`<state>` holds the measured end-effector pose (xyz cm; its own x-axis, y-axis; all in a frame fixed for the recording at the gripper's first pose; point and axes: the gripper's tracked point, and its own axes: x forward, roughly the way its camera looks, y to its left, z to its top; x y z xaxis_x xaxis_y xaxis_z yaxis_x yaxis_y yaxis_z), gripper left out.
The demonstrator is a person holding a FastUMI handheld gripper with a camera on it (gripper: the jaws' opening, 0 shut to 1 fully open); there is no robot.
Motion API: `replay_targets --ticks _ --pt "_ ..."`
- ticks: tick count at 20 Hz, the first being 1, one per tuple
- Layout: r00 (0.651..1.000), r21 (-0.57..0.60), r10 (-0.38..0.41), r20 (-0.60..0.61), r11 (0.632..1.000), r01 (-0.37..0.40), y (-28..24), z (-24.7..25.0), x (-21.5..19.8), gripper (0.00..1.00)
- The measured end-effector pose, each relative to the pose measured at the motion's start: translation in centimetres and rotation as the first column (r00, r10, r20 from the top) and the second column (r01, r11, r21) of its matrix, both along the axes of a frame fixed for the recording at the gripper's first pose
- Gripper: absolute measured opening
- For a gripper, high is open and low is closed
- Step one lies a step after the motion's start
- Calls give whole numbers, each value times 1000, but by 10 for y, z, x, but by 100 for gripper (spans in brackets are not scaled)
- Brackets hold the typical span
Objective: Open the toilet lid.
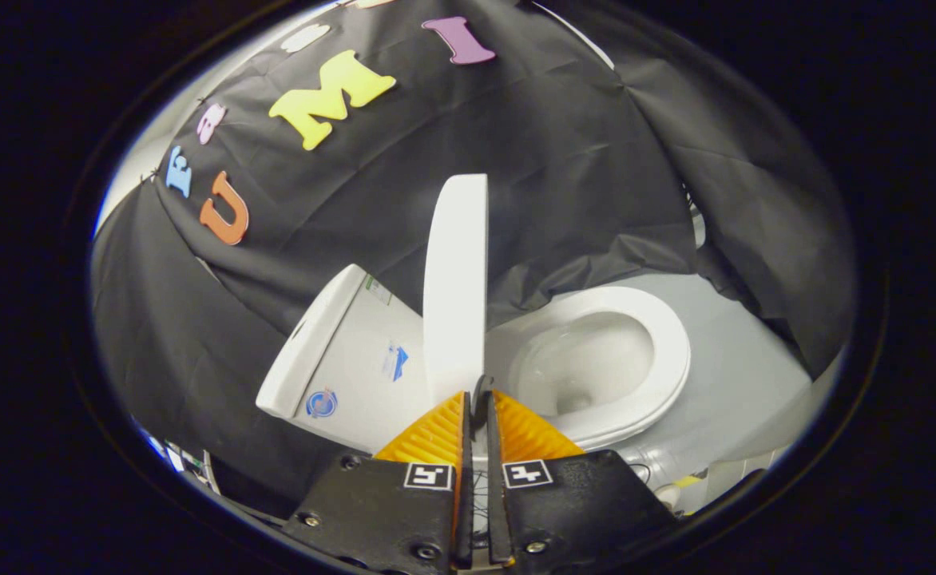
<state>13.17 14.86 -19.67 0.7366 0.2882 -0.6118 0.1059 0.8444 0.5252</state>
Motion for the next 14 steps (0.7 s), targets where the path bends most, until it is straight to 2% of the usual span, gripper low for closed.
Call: replay_targets --ticks 14 --pt "994 -113 98 41 989 -93 61 26 4 14"
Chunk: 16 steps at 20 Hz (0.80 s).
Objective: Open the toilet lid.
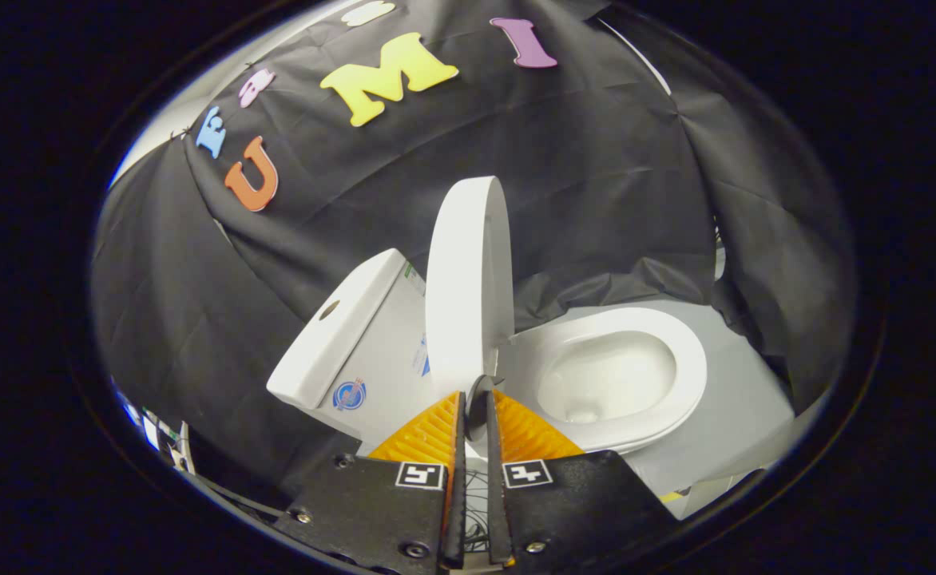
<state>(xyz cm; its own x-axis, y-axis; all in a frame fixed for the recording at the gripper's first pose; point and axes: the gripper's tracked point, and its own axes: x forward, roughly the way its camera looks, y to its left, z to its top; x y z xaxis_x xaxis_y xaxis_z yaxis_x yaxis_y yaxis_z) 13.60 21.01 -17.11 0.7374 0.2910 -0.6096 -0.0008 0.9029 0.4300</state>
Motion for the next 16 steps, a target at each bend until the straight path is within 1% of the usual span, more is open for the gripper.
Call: replay_targets --ticks 16 --pt "997 -127 79 26 989 -75 60 14 4 16"
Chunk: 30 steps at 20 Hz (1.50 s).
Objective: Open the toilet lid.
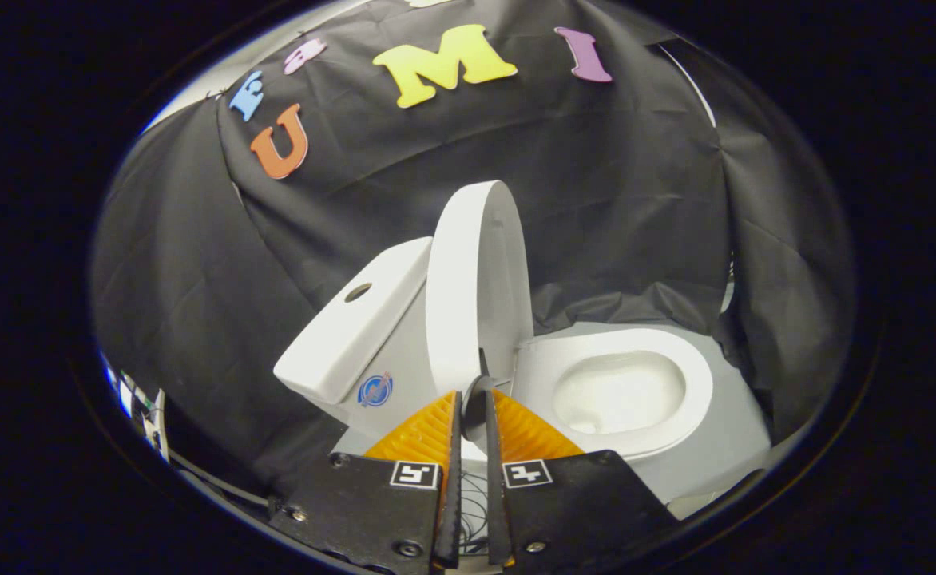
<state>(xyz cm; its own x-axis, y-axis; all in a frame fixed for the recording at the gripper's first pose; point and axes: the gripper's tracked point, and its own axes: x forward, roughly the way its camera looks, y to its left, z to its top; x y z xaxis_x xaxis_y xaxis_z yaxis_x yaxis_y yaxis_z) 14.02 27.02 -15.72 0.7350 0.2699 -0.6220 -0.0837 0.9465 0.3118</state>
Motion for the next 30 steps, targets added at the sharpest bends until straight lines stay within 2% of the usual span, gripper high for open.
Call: replay_targets --ticks 13,30 --pt "997 -92 75 23 993 -73 47 -2 4 17" --pt "991 -133 132 24 983 -128 83 -7 7 18"
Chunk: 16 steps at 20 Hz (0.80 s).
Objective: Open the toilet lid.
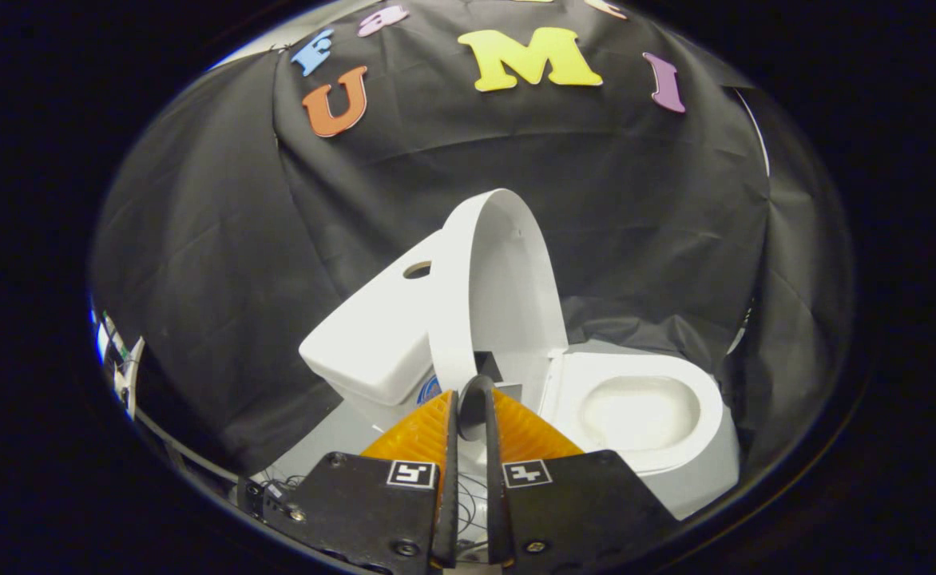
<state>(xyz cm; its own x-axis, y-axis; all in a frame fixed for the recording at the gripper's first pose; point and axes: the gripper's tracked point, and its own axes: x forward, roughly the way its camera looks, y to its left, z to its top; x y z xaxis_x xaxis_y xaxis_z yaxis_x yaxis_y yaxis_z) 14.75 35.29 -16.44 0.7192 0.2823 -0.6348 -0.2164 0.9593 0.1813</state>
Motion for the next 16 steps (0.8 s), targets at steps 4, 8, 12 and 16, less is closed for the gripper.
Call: replay_targets --ticks 4,8,12,16 --pt "1000 -16 17 6 1000 -17 9 -1 1 18" --pt "999 -27 42 8 999 -42 17 -3 2 18" --pt "997 -83 72 21 994 -70 17 0 0 18" --pt "992 -68 124 18 990 -123 14 3 -11 31"
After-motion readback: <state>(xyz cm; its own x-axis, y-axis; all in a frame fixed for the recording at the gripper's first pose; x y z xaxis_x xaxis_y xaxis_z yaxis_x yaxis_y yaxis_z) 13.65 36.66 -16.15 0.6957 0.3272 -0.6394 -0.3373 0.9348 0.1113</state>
